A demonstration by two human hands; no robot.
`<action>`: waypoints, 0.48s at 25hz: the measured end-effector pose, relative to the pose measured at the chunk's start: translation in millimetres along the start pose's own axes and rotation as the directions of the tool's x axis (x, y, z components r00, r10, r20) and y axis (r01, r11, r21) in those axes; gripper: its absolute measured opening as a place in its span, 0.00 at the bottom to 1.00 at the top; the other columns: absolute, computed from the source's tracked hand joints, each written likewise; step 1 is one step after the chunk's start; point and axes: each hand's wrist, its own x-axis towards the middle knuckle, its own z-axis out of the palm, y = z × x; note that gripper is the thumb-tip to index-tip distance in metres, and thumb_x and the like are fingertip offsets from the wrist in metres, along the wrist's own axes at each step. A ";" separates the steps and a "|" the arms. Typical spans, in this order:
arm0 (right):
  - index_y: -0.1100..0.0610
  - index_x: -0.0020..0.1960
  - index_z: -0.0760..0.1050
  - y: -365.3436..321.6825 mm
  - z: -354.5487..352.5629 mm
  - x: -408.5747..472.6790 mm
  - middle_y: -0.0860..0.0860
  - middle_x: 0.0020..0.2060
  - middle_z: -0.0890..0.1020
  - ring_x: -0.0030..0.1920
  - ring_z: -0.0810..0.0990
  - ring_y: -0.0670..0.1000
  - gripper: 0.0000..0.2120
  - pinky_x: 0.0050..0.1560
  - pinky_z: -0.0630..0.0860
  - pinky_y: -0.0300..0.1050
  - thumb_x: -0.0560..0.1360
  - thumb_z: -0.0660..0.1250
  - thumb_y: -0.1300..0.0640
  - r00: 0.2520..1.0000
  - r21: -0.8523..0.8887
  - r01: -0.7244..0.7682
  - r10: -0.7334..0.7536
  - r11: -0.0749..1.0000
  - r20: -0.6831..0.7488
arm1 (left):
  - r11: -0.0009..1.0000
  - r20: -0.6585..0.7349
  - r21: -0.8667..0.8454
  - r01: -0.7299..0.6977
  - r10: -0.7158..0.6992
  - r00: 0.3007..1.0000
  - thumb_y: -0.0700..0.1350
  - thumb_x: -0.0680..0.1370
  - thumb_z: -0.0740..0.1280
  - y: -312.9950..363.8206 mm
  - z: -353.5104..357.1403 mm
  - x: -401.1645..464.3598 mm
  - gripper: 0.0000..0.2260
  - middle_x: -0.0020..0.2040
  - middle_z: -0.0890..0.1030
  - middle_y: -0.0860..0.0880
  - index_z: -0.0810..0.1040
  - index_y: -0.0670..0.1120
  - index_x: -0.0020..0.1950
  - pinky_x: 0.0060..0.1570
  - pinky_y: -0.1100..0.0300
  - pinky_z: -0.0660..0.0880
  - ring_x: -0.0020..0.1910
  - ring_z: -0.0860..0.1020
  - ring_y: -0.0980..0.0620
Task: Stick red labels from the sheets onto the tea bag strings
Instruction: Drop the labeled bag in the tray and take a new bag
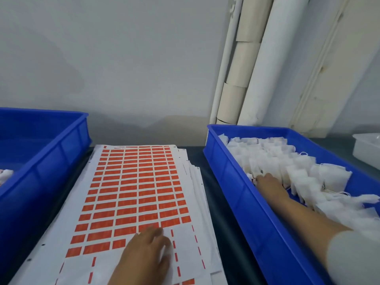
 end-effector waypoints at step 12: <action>0.57 0.41 0.72 8.6 -56.8 -51.5 0.56 0.41 0.78 0.39 0.75 0.53 0.06 0.37 0.74 0.46 0.76 0.63 0.58 0.978 0.662 -0.140 0.209 0.736 -0.025 | 0.998 -0.024 -0.062 -0.002 0.000 1.000 0.63 0.76 0.59 -0.7 -4.2 -4.7 0.19 0.72 0.62 0.65 0.69 0.62 0.66 0.71 0.60 0.56 0.71 0.62 0.61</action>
